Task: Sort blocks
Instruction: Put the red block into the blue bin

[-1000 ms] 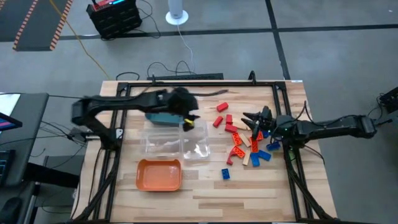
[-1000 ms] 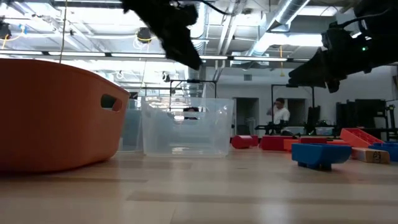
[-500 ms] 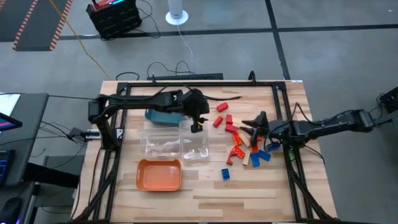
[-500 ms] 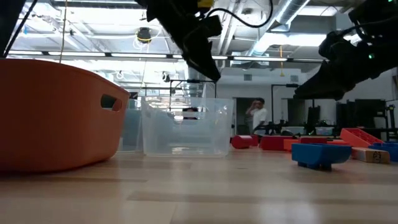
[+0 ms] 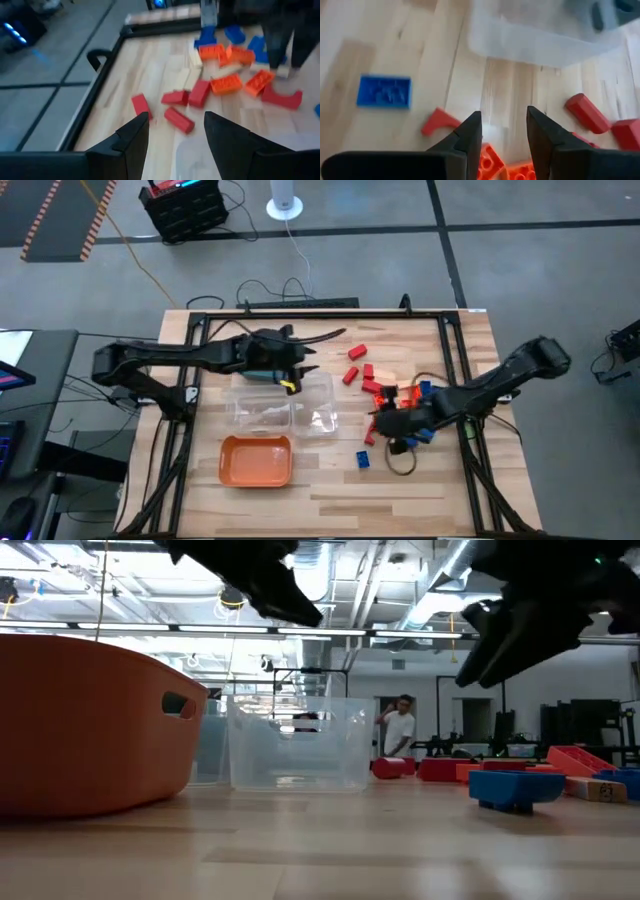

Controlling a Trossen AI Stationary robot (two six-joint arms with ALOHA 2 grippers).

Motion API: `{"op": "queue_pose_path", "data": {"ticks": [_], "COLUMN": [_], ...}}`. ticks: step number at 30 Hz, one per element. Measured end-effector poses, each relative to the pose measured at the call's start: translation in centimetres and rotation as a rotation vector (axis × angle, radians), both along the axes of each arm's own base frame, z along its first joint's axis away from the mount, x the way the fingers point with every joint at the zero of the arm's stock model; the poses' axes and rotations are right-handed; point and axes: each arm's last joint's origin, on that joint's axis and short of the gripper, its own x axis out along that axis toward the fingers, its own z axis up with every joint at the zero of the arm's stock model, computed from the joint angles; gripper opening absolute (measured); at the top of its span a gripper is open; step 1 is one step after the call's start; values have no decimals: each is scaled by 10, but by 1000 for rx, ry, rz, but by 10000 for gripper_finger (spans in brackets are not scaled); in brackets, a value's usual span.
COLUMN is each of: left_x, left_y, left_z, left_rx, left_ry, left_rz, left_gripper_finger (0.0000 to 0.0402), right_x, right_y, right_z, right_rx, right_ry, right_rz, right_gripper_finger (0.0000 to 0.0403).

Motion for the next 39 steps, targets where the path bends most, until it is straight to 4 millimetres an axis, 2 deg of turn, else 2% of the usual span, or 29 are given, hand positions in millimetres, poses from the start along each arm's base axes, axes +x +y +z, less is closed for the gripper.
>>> {"op": "queue_pose_path", "data": {"ticks": [7, 14, 21, 30, 36, 39], "left_x": [-27, -47, -60, -72, -71, -72], "left_y": [-16, -25, -30, -34, -34, -34], "left_z": [-4, -6, 1, 9, 7, 5], "left_rx": [2, -26, -7, 20, 21, 13], "left_ry": [35, 75, 81, 64, 81, 98], "left_rz": [43, 87, 133, 165, 169, 173], "left_gripper_finger": [185, 185, 185, 185, 185, 185], "right_x": [43, 55, 61, 61, 64, 66], "right_y": [8, 12, 15, 15, 16, 17], "right_z": [-13, -18, -39, -34, -48, -49], "right_rx": [-22, -85, -122, -133, -154, -157], "right_ry": [318, 558, 646, 635, 675, 652], "right_rz": [85, 172, 265, 301, 351, 367], "right_gripper_finger": [135, 135, 135, 135, 134, 134]}}
